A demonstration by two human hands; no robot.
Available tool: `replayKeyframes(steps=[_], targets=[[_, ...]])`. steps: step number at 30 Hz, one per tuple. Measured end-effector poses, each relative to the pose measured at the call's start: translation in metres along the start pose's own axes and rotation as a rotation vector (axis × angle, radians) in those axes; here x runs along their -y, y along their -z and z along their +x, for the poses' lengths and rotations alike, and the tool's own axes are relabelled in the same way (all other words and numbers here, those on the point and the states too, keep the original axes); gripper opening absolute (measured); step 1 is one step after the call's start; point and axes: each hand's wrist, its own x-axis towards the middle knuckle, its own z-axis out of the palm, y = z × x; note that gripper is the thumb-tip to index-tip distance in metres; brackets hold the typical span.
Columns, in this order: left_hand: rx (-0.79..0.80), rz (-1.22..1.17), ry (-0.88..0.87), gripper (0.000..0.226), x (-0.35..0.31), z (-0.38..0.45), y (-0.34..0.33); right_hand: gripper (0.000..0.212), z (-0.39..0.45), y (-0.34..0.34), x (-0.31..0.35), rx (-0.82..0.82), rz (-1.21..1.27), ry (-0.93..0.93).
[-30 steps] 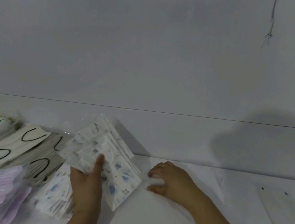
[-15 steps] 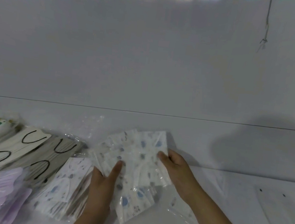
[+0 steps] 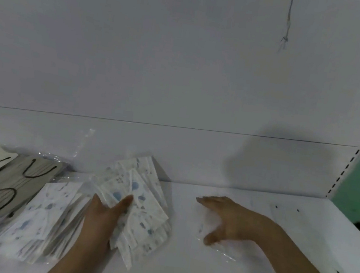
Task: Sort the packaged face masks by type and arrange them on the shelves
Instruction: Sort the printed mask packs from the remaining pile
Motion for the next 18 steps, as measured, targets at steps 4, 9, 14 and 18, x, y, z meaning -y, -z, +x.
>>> replayKeyframes(steps=[4, 9, 14, 18], targets=[[0.066, 0.063, -0.055, 0.047, 0.003, -0.005, -0.009, 0.084, -0.012, 0.013, -0.011, -0.043, -0.081, -0.047], [0.133, 0.101, -0.037, 0.040, -0.001, -0.017, -0.017, 0.020, -0.014, 0.004, 0.003, -0.336, -0.123, 0.152], [0.182, 0.067, 0.049, 0.038, -0.006, -0.021, -0.017, 0.012, -0.015, 0.027, 0.024, -0.704, 0.630, 0.107], [0.278, 0.095, 0.017, 0.034, -0.004, -0.024, -0.016, 0.023, -0.010, 0.039, 0.051, -0.854, 0.936, 0.249]])
